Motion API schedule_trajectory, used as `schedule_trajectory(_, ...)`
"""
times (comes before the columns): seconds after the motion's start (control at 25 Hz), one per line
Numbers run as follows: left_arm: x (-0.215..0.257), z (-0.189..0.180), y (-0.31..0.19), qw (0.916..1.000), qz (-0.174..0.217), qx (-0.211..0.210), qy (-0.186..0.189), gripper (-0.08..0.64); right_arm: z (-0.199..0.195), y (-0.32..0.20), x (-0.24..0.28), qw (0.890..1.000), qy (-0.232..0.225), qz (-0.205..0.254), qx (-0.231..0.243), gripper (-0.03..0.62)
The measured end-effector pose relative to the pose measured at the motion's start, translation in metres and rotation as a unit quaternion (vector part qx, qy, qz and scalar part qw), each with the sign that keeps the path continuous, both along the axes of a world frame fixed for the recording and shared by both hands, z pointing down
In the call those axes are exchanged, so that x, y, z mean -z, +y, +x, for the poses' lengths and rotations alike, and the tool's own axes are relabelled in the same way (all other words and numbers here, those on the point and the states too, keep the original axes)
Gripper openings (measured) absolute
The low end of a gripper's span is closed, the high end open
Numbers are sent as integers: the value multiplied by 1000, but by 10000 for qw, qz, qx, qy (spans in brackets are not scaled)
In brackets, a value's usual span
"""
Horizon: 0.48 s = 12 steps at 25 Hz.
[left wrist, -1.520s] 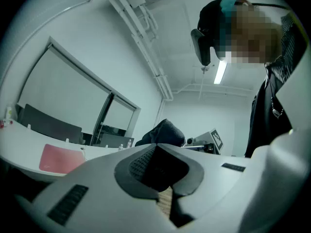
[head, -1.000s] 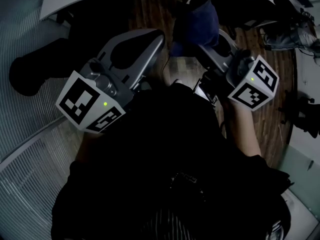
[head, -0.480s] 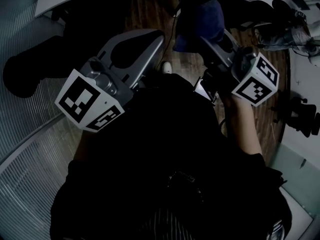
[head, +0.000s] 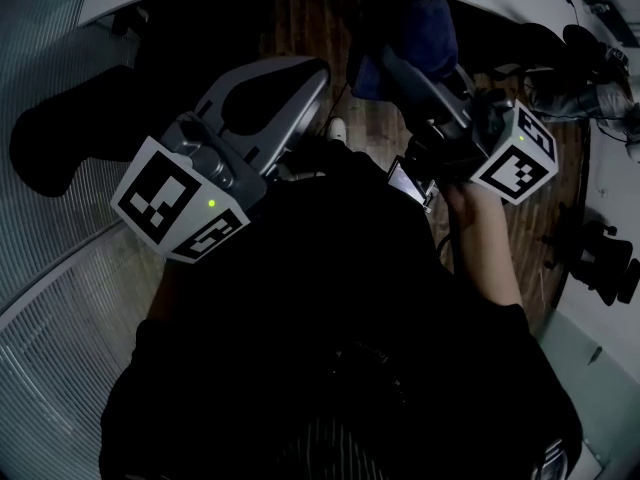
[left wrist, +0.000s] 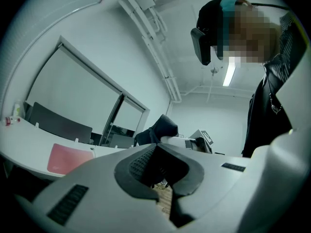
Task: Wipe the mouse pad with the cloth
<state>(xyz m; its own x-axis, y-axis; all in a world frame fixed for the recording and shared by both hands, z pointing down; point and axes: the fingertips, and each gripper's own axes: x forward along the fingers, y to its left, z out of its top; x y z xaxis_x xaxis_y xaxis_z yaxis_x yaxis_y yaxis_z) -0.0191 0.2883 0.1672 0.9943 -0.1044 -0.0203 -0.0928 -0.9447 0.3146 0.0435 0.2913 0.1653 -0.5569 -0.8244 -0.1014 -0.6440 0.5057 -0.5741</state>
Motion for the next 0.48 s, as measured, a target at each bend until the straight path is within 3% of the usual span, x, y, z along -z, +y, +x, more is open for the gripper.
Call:
schedule_trajectory(0.12, -3, -4, 3, 10000, -44, 54, -69, 8, -3, 2, 0, 9999, -85, 59, 68, 69)
schedule_trajectory(0.32, -1, -7, -1, 9998, -28, 98, -184, 8, -4, 1, 7, 9969, -719, 120, 280, 69)
schedule_trajectory(0.48, -1, -5, -3, 9996, 55, 117, -242, 8, -4, 3, 3, 9974, -609, 147, 362, 69)
